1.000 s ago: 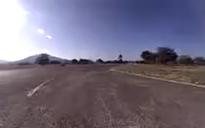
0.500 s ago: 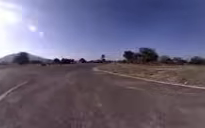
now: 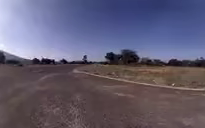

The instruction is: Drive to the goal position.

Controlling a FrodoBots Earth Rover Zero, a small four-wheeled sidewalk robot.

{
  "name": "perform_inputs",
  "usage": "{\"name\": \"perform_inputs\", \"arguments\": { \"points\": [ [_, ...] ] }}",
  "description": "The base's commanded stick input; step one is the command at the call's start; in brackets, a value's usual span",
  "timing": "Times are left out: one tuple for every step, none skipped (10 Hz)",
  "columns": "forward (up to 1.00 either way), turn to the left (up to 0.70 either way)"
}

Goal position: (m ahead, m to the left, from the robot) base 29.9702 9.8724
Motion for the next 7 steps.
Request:
{"name": "perform_inputs", "arguments": {
  "points": [
    [1.0, 0.0],
    [1.0, 0.0],
    [1.0, 0.0],
    [1.0, 0.0],
    [1.0, 0.0],
    [1.0, 0.0],
    [1.0, 0.0]
  ]
}}
